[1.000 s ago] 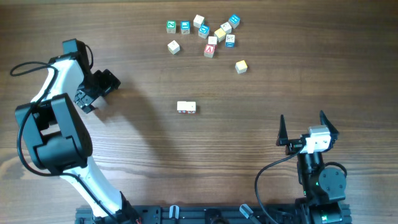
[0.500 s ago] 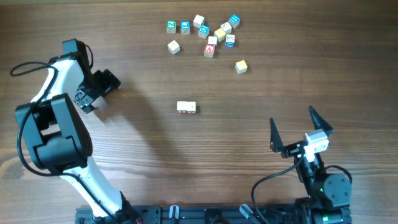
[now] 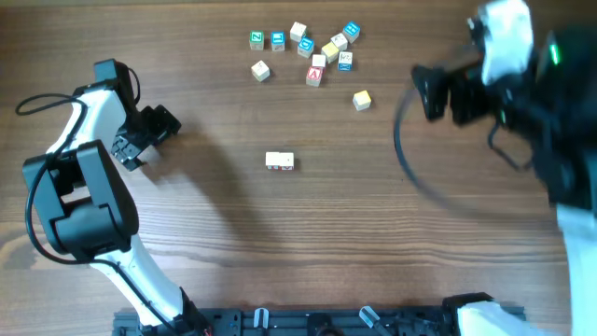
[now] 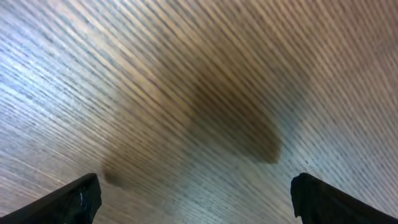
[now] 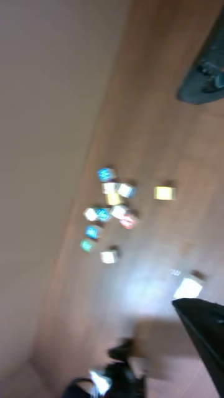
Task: Form a horizontal line
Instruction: 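Reach the right gripper over the block cluster toward the yellow C block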
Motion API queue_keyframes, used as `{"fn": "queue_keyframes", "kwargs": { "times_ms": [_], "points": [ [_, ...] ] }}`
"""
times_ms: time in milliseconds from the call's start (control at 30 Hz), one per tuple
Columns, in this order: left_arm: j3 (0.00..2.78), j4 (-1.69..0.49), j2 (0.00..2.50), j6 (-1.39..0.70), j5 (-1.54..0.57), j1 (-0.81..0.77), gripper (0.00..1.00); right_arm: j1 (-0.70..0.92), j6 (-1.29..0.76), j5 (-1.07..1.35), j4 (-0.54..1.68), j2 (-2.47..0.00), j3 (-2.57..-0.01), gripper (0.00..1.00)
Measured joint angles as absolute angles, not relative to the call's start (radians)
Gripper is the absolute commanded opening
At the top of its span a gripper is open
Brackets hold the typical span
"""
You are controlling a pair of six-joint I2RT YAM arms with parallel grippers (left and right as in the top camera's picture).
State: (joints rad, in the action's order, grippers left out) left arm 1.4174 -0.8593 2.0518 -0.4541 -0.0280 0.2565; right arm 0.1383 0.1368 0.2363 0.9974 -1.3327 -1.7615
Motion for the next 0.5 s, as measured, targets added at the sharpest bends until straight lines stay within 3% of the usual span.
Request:
{"fn": "queue_keyframes", "kwargs": {
  "times_ms": [167, 500],
  "points": [
    [1.417, -0.859, 2.052, -0.454, -0.028, 0.257, 1.0, 0.138, 0.144, 0.236, 1.115, -1.693, -1.932, 1.0],
    [1.417, -0.859, 2.052, -0.454, -0.028, 0.257, 1.0, 0.138, 0.136, 0.236, 0.973, -2.145, -1.935, 1.0]
  ]
}}
